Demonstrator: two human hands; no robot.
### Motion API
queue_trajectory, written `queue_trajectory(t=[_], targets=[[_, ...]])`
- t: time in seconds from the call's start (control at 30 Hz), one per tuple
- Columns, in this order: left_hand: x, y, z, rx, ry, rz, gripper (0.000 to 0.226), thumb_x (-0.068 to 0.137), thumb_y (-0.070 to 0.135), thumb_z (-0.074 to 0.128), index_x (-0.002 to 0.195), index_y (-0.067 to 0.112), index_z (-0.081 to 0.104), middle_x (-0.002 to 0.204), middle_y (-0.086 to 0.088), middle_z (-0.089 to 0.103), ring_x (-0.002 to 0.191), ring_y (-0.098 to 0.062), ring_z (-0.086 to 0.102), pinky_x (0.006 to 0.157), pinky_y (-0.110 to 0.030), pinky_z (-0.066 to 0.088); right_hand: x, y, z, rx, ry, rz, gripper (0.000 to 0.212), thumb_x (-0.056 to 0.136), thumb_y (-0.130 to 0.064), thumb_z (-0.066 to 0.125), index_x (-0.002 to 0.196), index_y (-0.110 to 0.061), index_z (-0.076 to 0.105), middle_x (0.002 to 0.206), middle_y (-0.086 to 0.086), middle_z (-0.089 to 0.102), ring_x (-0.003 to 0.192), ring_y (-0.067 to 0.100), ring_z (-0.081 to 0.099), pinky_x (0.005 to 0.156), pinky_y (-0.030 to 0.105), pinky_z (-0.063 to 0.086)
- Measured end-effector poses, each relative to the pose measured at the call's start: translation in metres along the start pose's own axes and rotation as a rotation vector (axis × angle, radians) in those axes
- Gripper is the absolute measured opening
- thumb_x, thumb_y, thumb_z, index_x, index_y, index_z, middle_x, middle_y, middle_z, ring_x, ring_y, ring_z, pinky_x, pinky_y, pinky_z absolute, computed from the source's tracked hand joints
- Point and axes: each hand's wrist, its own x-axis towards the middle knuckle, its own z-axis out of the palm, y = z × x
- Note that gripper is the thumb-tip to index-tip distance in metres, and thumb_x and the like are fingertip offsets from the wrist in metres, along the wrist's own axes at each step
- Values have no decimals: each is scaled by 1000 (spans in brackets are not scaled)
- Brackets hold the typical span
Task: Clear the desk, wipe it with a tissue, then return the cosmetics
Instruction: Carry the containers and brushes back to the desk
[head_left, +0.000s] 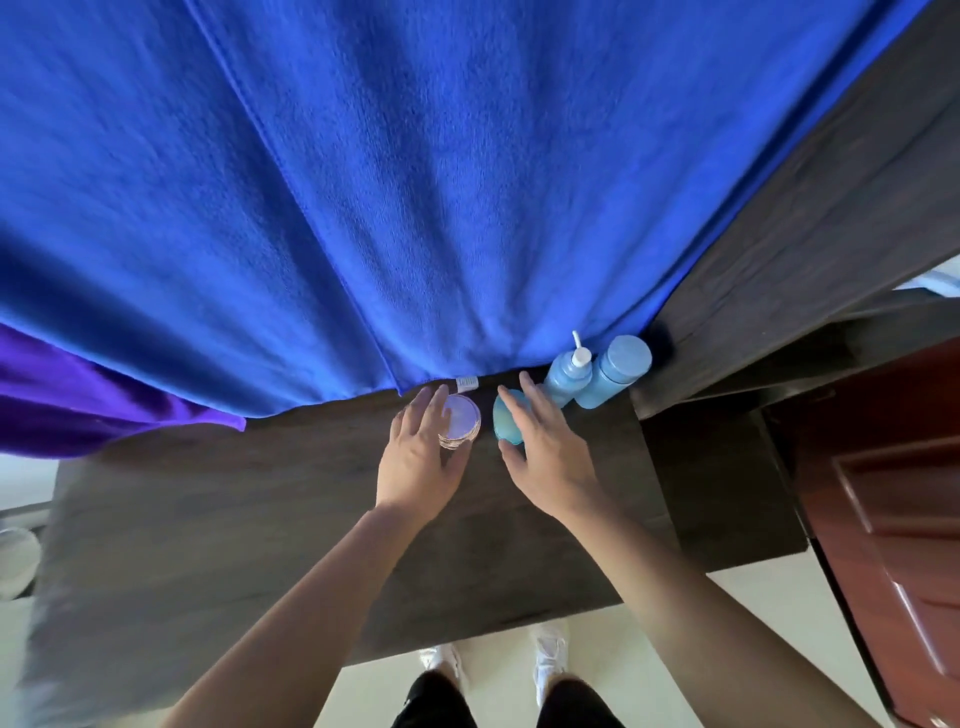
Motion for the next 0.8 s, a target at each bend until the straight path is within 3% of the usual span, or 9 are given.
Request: queue_trajectory(t=[0.2, 0.43, 0.6, 0.8], targets=[[-16, 34, -61, 38, 269, 138, 60, 90, 26, 71, 144, 16, 49, 149, -8, 45, 131, -31, 45, 100, -48, 48, -21, -16, -58, 91, 307, -122, 49, 94, -28, 65, 142, -24, 54, 157, -6, 39, 140, 12, 44, 82, 33, 56], [-13, 112, -133, 33, 503, 402, 51, 97, 31, 55, 144, 10, 49, 150, -16, 43, 132, -38, 44, 107, -48, 41, -28, -39, -154, -7, 600, -165, 52, 100, -43, 50, 149, -26, 43, 162, 1, 29, 137, 23, 41, 87, 40, 54], [-20, 147, -130, -61, 431, 580, 51, 97, 33, 53, 143, 10, 49, 150, -15, 42, 131, -35, 43, 103, -50, 43, -87, -32, -179, -97, 783, -50, 53, 101, -41, 53, 150, -25, 43, 162, 2, 29, 141, 22, 40, 90, 37, 54], [-65, 205, -76, -4, 235, 818, 63, 95, 52, 46, 150, 21, 42, 160, -14, 27, 146, -39, 26, 109, -58, 33, -231, 10, -176, -295, 908, 352, 59, 101, -51, 45, 155, -29, 32, 164, 5, 24, 141, 26, 38, 99, 41, 49]])
